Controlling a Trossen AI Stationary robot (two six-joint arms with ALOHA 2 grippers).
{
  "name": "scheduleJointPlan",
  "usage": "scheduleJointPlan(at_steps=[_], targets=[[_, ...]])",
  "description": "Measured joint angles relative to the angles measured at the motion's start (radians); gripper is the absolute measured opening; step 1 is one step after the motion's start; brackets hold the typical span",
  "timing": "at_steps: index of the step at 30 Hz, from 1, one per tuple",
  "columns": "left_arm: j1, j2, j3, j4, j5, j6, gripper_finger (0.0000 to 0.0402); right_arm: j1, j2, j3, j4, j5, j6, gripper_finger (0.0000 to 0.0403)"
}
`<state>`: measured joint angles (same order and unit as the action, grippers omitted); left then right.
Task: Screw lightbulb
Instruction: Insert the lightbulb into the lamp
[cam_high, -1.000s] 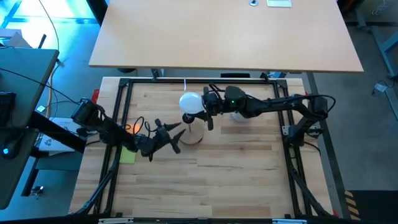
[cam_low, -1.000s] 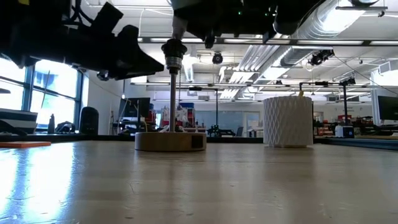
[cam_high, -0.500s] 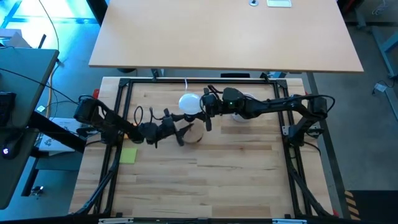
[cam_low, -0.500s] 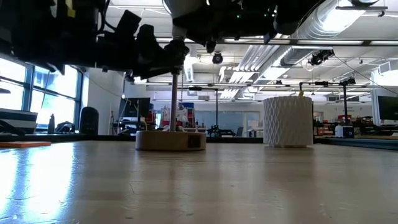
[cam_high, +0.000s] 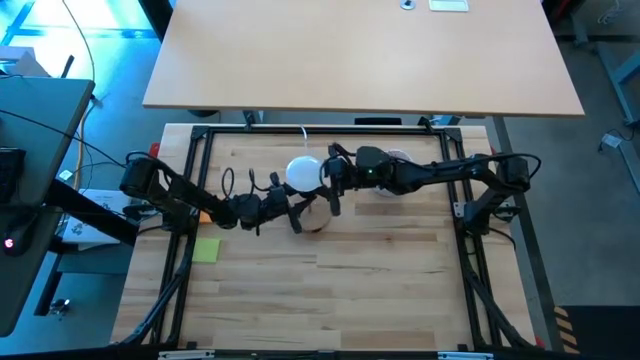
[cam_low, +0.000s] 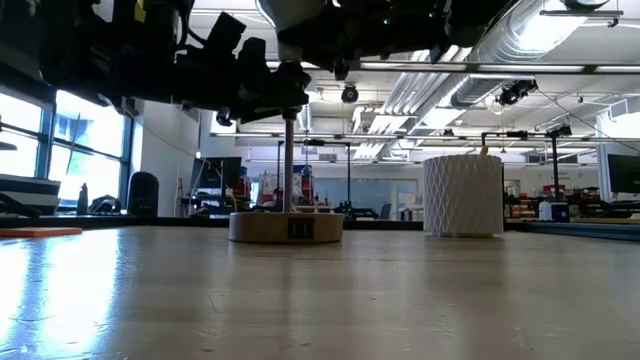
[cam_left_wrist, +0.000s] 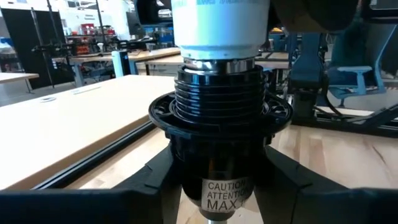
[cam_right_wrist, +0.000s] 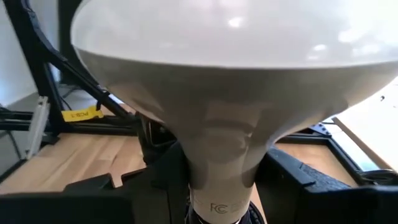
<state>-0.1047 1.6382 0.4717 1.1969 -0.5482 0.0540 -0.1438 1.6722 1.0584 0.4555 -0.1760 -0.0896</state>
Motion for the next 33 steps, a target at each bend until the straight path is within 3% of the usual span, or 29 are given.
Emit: scheduleJointPlan(at_steps=[8,15,21,25,33], targets=[[-0.03,0.0,0.002,-0.003,-0.047,0.003,0.0143,0.029,0.0,-0.008,-0.033,0.084,0.003,0.0138],[-0.028,0.0,0.002,-0.007,-0.048,-0.011,0.0145,0.023,0.002,-0.011,-0.029,0.09,0.024,0.0138],[-0.042,-0.002,0.002,-0.044,-0.055,-0.041,0.0227,0.021,0.003,-0.013,-0.026,0.096,0.04,0.0138],[-0.081,-0.004,0.002,-0.082,-0.137,-0.039,0.0256,0.021,0.004,-0.014,-0.02,0.097,0.047,0.0159],[-0.184,-0.062,0.002,-0.218,-0.295,-0.033,0.0258,0.02,0.009,-0.021,-0.062,0.104,0.037,0.0174]])
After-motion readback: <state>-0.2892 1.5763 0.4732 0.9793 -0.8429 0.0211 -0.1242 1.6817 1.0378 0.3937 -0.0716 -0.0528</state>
